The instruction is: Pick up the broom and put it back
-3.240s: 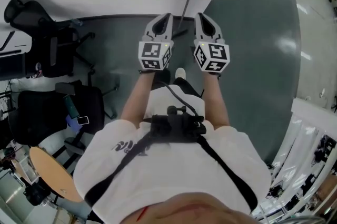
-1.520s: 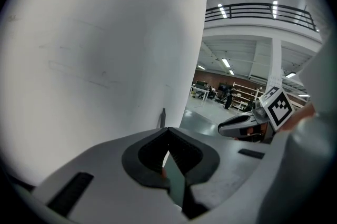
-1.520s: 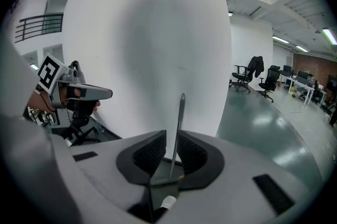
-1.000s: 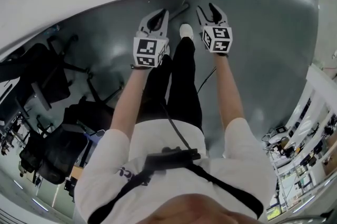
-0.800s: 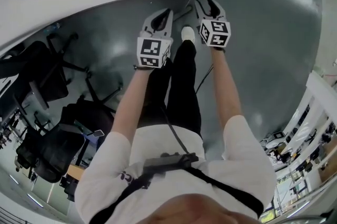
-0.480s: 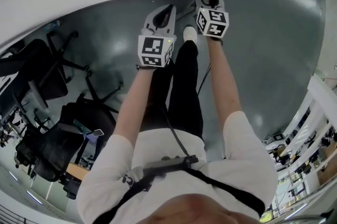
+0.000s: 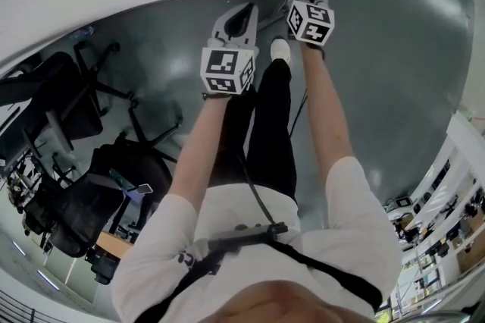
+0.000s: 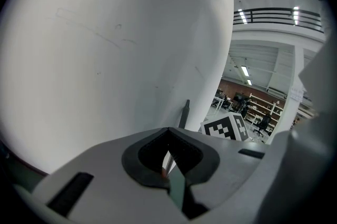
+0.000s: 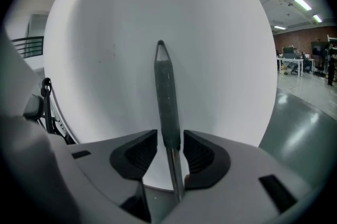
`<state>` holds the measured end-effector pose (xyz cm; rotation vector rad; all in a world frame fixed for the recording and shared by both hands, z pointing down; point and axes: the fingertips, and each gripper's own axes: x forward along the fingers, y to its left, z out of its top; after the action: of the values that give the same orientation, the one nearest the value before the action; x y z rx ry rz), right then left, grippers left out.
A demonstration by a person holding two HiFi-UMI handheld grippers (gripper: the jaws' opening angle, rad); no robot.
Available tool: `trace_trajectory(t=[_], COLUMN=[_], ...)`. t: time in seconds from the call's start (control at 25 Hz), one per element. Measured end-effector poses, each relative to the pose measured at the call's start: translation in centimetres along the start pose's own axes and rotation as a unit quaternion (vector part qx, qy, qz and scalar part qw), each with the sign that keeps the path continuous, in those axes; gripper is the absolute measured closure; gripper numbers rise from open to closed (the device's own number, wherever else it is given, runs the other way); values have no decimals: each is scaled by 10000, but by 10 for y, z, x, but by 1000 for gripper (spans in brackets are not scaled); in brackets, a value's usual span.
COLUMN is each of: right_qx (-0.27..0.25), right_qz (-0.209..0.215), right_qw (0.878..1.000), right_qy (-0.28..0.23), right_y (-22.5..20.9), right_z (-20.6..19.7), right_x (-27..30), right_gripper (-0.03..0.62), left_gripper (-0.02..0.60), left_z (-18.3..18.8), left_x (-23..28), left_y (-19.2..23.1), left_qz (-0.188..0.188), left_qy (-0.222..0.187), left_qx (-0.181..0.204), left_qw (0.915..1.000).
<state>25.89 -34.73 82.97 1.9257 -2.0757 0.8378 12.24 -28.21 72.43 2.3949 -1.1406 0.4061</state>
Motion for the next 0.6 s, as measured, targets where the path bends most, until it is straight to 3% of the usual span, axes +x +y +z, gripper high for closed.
trace_trajectory(t=[0.08, 0.6], right_qx=[-32, -180], right_qz=[-45, -134], right_qw=[10000, 9995], right_qy=[6, 221], right_y=[-3, 12], right_z=[2, 4], right_x=[0, -64], right_gripper=[481, 485], left_gripper=[574, 574], left_z=[4, 33], left_x=[1, -30], left_y=[0, -16], left_qz=[-7, 3], left_qy=[-17, -126], left_qx=[-66, -174], left_qw=[10000, 9998])
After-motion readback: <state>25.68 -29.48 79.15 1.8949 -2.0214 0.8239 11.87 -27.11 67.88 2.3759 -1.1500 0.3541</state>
